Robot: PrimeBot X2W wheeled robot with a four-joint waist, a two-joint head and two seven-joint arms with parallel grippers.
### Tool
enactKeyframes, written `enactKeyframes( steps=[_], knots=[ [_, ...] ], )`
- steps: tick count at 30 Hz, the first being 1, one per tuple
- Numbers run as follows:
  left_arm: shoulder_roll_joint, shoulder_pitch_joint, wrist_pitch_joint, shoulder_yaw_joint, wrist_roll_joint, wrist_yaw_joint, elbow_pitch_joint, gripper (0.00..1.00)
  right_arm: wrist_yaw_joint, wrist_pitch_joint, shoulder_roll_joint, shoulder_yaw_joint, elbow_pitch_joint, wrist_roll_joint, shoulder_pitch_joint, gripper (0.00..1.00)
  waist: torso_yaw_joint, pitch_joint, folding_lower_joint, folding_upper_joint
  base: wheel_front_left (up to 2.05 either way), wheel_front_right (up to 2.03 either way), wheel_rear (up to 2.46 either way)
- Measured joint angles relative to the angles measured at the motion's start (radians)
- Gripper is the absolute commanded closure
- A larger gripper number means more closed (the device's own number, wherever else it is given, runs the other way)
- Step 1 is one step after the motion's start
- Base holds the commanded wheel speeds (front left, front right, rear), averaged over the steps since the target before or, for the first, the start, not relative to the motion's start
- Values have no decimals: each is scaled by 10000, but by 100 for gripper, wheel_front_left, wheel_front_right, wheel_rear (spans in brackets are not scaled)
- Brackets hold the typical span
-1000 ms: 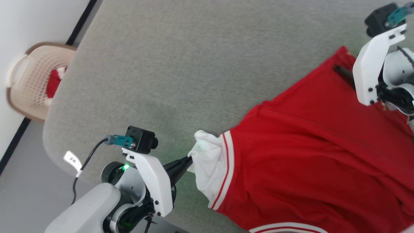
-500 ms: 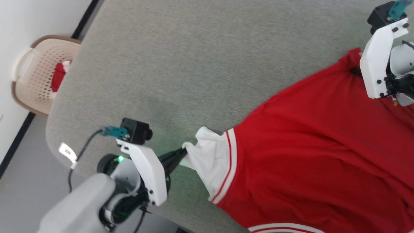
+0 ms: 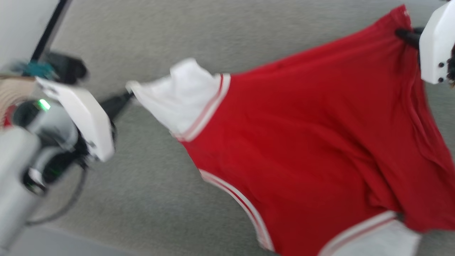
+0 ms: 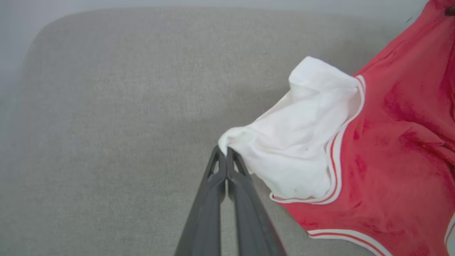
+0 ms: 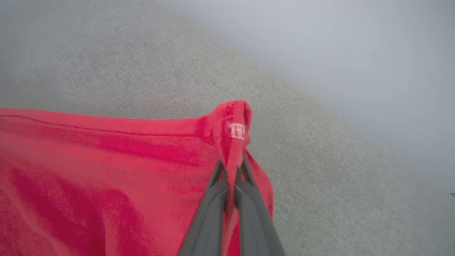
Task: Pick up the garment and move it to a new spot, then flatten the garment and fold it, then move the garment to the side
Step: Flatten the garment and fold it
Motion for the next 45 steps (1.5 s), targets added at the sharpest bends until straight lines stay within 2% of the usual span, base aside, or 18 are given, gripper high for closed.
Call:
enactKeyframes(
  steps=[6,13,17,20,24,25,29,32,38,40,42,45],
  knots=[
    [713,-1367,779,479,123,157,-274,100,0,-268,-249,-610,-1099,-84,7,100,-813,-397,0,0,0,0,0],
    [813,-2760,1267,711,466,182,-228,100,0,-211,-217,-1413,-2192,-213,248,100,-1613,-959,0,0,0,0,0],
    [729,-3407,1513,704,658,169,25,100,0,33,-148,-1900,-2663,-416,407,100,-1985,-1246,0,0,0,0,0],
    [550,-4026,1549,516,1101,-136,462,100,0,94,136,-2320,-2665,-546,412,100,-2207,-1343,0,0,0,0,0],
    [-274,-5064,980,424,1626,-360,1785,100,0,-213,725,-2869,-2061,-1260,105,100,-2321,-1150,0,0,0,0,0],
    [-274,-5064,980,424,1626,-360,1785,100,0,-213,725,-2869,-2061,-1260,105,100,-2321,-1150,0,0,0,0,0],
    [-1012,-6408,-211,403,2429,-623,3436,100,0,-1254,1676,-3022,-1058,-2382,-895,100,-2457,-710,0,0,0,0,0],
    [-1494,-7609,-1526,399,3227,-731,4475,100,0,-2449,2222,-3114,-86,-3206,-1754,100,-2574,-312,0,0,0,0,0],
    [-2138,-9639,-5189,525,4824,-771,5703,100,0,-5963,2849,-3768,1448,-5285,-3327,100,-2701,369,0,0,0,0,0],
    [-2251,-9875,-6301,518,5156,-886,5846,100,0,-6681,2980,-3910,1914,-5718,-3478,100,-2660,463,0,0,0,0,0],
    [-2314,-9847,-6581,533,5200,-1158,5944,100,0,-7156,3083,-3870,2276,-5971,-3470,100,-2592,458,0,0,0,0,0],
    [-2176,-9216,-6686,284,5250,-1599,5942,100,2,-7248,3233,-3427,2650,-5856,-3138,100,-2526,366,0,0,0,0,0]
  ],
)
